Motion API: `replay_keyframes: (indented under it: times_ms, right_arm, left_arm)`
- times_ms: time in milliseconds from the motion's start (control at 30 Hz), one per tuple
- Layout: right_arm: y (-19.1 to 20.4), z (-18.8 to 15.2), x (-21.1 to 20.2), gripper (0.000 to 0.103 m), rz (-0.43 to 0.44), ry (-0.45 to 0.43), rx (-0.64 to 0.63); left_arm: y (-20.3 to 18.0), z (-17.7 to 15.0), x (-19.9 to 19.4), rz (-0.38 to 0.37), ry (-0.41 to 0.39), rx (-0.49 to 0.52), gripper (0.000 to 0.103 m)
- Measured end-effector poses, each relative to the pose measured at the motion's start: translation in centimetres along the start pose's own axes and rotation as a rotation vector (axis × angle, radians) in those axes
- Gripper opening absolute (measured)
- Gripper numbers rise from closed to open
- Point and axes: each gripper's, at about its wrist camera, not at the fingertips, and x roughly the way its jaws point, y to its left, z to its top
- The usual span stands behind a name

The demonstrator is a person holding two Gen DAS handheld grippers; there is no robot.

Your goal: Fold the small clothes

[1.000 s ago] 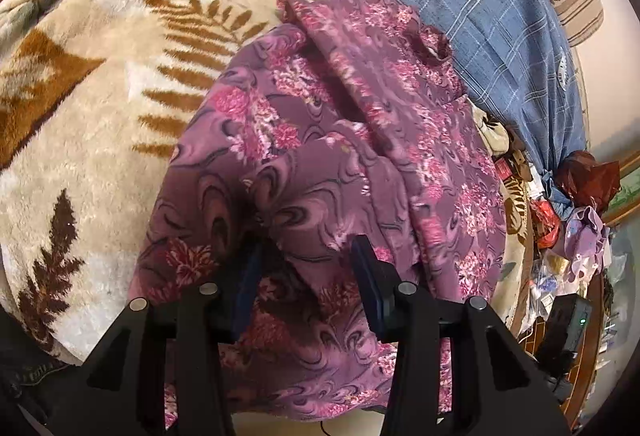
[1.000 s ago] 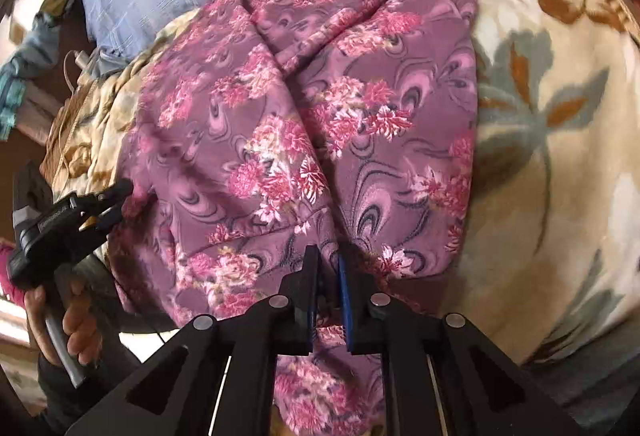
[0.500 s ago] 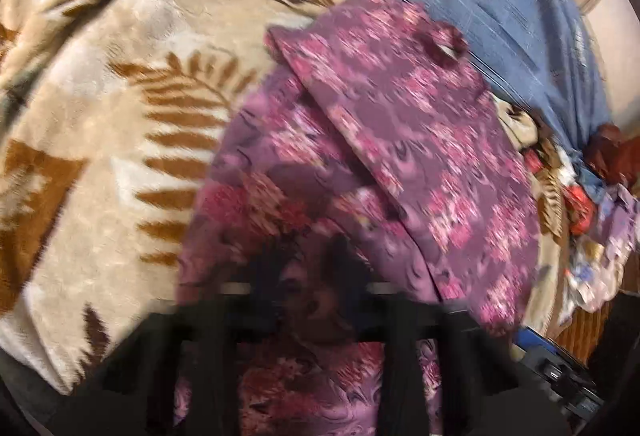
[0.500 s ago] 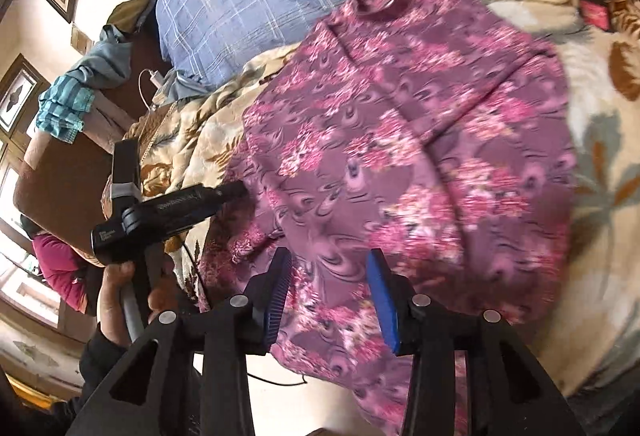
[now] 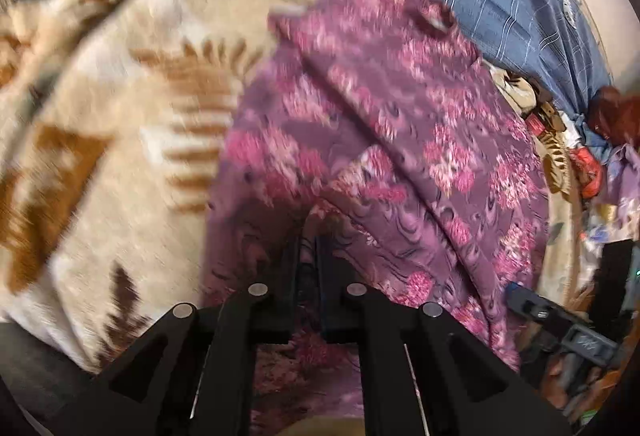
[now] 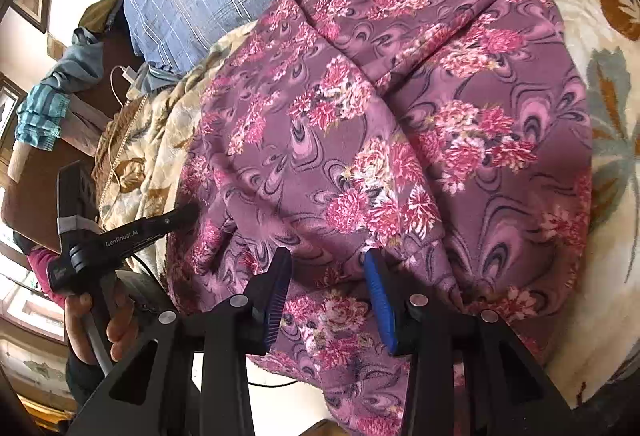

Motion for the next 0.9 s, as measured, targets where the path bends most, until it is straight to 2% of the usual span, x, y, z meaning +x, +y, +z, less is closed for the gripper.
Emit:
replay_keyframes:
  times_ms: [67,100,167,233,267,300,400,533,600,667,733,767,833,867,900]
  right_arm:
    - [-0.5,0.5,-2.6,0.042,0.006,-0.069,0.024]
    - [-1.0,0.8,-4.4,0.047,0.011,-0.116,0.052]
    - [-2.1,1.3,-7.5,0.057,0.031,-0.186,0.098]
    - [-3.0,1.9,-10.1,0.059,0.019,-0.216,0.107]
    - [-3.3,2.3,-11.1,0.06,-0.006,-0.222,0.093]
    - [-3.6,2.8,-11.8,0.061,-0.025,-0.228,0.079]
    - [-5.5,3.7,-12.9,0.064,-0.031,-0.246,0.081]
    - [-9.3,3.1,-11.9,0.063,0.018,-0.26,0.196]
    - [-10.8,2.6,-11.2,0.063,0.018,-0.225,0.26]
    - [-11.3,2.7,-11.1,0.063,0.013,-0.215,0.268]
    - [-11.2,2.8,-11.1,0.063,0.01,-0.217,0.251]
    - [-10.9,2.9,-11.0,0.063,0.003,-0.215,0.242]
    - [-10.4,3.0,-10.7,0.063,-0.017,-0.207,0.22]
    - [-10.2,3.0,-10.5,0.063,-0.021,-0.203,0.21]
    - [-10.1,3.1,-10.4,0.063,-0.02,-0.199,0.202]
  left_arm:
    - [0.1,0.0,-1.6,0.075,-0.073,0.009,0.016]
    - [0.1,-0.1,-2.2,0.077,-0.096,0.011,0.018]
    - [-0.5,-0.3,-3.7,0.033,-0.136,0.046,0.023]
    - [-2.4,-1.1,-5.0,-0.044,-0.156,0.11,0.039]
    - [-4.0,-2.1,-5.7,-0.102,-0.16,0.156,0.05]
    - [-5.7,-2.7,-5.7,-0.152,-0.154,0.196,0.054]
    - [-11.0,-6.0,-5.2,-0.269,-0.094,0.342,0.055]
    - [-17.5,-10.4,-2.7,-0.299,0.024,0.56,0.055]
    - [-20.3,-13.2,-2.3,-0.335,0.058,0.693,0.055]
    - [-22.5,-16.0,-1.3,-0.309,0.091,0.831,0.055]
    - [-23.9,-18.0,0.0,-0.259,0.111,0.904,0.055]
    - [-24.4,-18.6,0.6,-0.235,0.105,0.927,0.055]
    - [-25.0,-19.3,1.7,-0.167,0.044,0.954,0.055]
    - [-25.0,-19.5,2.0,-0.146,0.018,0.967,0.047]
    - [-25.0,-19.7,2.4,-0.115,-0.009,0.989,0.024]
